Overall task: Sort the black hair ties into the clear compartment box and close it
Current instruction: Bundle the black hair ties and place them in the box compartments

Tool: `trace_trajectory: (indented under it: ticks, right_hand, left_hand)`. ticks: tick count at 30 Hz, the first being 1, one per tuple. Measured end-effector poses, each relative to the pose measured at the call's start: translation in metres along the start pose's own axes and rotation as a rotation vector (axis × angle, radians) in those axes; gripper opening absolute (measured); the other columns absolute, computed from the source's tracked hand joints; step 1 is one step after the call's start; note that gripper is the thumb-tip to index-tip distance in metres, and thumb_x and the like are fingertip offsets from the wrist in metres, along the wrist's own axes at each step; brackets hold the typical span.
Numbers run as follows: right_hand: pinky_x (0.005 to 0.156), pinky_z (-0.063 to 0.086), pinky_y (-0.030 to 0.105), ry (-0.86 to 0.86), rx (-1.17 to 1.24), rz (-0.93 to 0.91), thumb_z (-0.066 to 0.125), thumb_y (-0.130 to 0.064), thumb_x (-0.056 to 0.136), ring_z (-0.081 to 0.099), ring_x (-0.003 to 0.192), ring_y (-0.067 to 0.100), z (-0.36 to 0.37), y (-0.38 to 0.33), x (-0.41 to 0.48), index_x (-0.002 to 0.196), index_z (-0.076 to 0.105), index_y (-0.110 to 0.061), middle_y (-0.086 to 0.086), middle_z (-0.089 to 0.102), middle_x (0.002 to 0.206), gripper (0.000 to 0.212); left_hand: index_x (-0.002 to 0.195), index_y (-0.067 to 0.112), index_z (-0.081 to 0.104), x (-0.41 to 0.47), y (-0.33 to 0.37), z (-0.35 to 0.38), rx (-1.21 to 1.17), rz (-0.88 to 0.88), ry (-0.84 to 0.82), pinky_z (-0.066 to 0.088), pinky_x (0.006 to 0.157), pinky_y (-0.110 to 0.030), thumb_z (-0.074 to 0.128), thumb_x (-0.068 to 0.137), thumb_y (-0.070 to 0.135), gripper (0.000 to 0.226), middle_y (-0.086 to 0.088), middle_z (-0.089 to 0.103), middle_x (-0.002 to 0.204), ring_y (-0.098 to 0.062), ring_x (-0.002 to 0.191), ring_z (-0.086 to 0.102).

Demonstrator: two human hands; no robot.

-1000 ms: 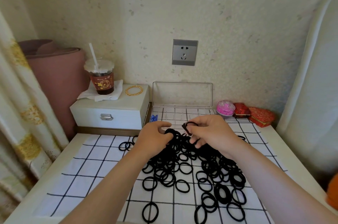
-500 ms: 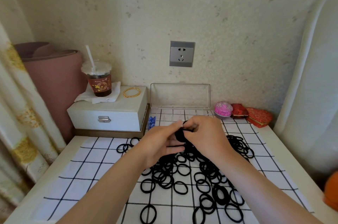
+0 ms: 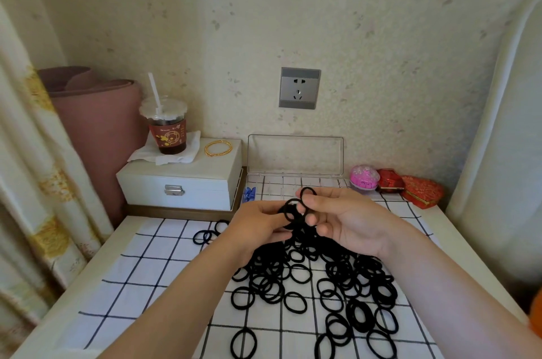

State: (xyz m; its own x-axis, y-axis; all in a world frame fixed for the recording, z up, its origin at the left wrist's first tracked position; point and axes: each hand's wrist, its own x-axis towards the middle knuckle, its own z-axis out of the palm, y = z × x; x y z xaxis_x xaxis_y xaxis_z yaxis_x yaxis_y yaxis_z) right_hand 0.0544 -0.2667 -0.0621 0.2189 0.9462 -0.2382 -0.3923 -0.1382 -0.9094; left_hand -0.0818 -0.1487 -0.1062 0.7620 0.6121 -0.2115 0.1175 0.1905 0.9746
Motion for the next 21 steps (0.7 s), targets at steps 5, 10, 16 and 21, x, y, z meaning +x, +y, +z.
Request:
trace_trajectory:
  ticks: [5,10,16,21]
  right_hand:
    - [0.056,0.058,0.023,0.241,-0.182,-0.061,0.067,-0.004,0.092,0.065,0.060,0.013,0.001,0.007,0.007,0.095,0.071,0.001,0.011,0.073,0.080,0.007]
    - [0.057,0.060,0.024,0.439,-0.390,-0.176,0.070,-0.006,0.090,0.067,0.058,0.014,0.005,0.012,0.009,0.093,0.072,-0.004,0.012,0.075,0.080,0.004]
    - [0.059,0.062,0.028,0.501,-0.457,-0.199,0.071,-0.004,0.087,0.067,0.056,0.013,0.010,0.018,0.014,0.089,0.071,-0.010,0.011,0.072,0.074,0.006]
    - [0.064,0.062,0.033,0.463,-0.521,-0.237,0.069,-0.020,0.093,0.070,0.065,0.016,0.007,0.018,0.014,0.092,0.076,-0.018,0.006,0.076,0.084,0.007]
  left_hand:
    - [0.113,0.018,0.075,-0.002,0.005,0.002,-0.091,0.007,-0.085,0.055,0.089,-0.028,0.073,0.086,0.017,0.027,-0.002,0.075,0.109,-0.016,0.104,0.070]
    - [0.113,0.015,0.075,-0.003,0.007,0.003,-0.138,-0.009,-0.128,0.055,0.086,-0.029,0.063,0.094,0.016,0.022,-0.008,0.075,0.110,-0.017,0.099,0.070]
    - [0.109,0.017,0.075,-0.004,0.006,0.006,-0.107,0.002,-0.083,0.058,0.084,-0.030,0.061,0.096,0.018,0.019,-0.007,0.076,0.106,-0.019,0.099,0.072]
    - [0.103,0.014,0.076,0.000,0.001,0.004,-0.072,-0.035,0.075,0.060,0.077,-0.027,0.065,0.093,0.008,0.015,-0.009,0.077,0.095,-0.019,0.088,0.075]
